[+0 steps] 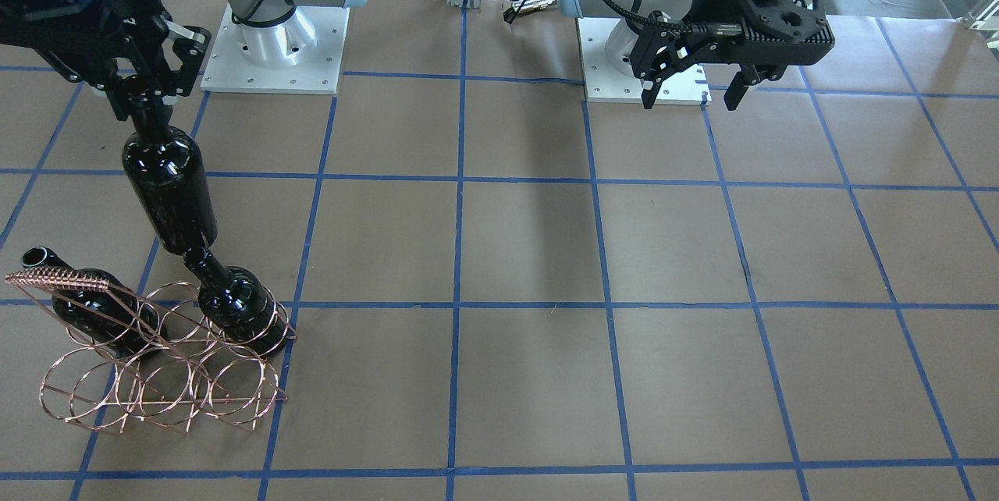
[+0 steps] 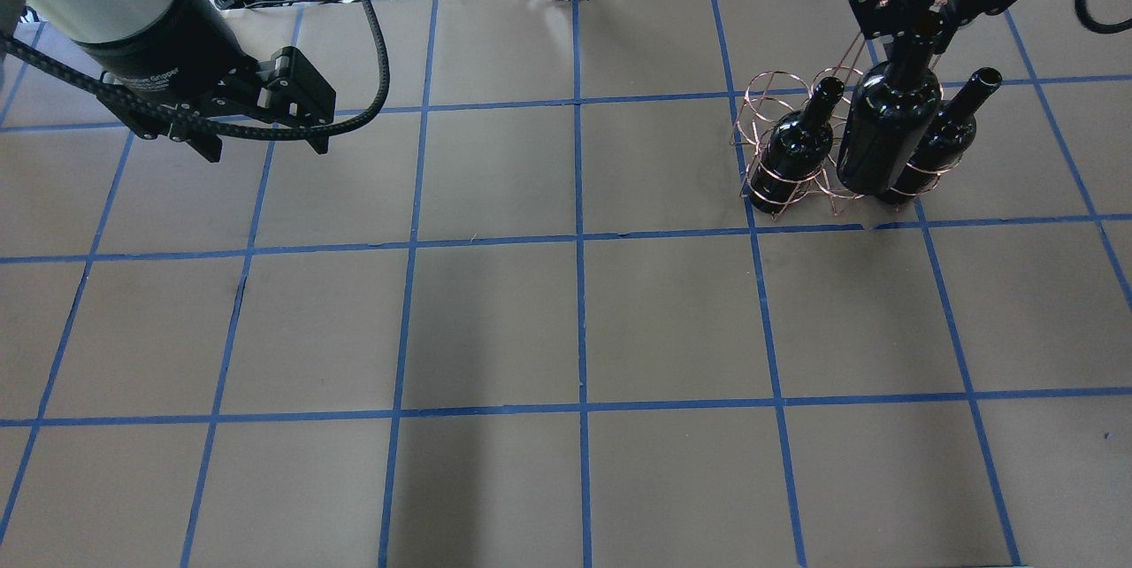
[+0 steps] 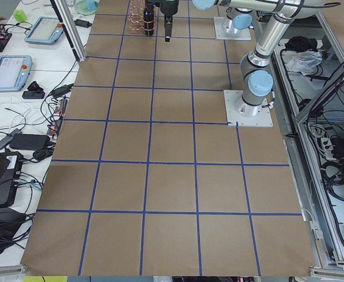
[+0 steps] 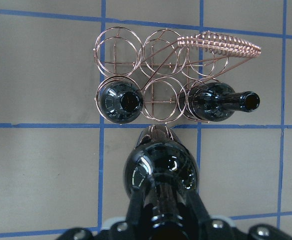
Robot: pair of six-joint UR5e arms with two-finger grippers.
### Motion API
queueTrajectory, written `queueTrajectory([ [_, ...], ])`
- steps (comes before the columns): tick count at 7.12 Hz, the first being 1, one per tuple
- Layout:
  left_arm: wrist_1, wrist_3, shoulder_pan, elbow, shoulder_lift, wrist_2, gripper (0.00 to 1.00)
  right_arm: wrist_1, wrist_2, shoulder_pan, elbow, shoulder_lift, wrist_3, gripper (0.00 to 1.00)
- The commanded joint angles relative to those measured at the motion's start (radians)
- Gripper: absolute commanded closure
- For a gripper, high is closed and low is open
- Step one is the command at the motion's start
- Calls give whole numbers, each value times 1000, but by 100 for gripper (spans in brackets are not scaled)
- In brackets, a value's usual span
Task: Place wine into wine basket
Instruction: 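Tilt the bottle and push it into the empty rack slot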
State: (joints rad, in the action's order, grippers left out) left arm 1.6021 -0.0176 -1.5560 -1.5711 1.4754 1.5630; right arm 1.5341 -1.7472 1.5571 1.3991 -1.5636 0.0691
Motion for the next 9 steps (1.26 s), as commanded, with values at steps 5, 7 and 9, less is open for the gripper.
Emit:
queueTrajectory([
  [5, -59, 19, 0, -26, -1, 15, 0, 123, 118, -131, 4, 79, 120, 100],
  [7, -56, 16, 1, -27, -3, 15, 0, 142, 118, -132, 9, 108, 156, 100],
  [9, -57, 16, 1, -29, 0, 14, 0, 182, 141, -138, 34, 112, 215, 100],
])
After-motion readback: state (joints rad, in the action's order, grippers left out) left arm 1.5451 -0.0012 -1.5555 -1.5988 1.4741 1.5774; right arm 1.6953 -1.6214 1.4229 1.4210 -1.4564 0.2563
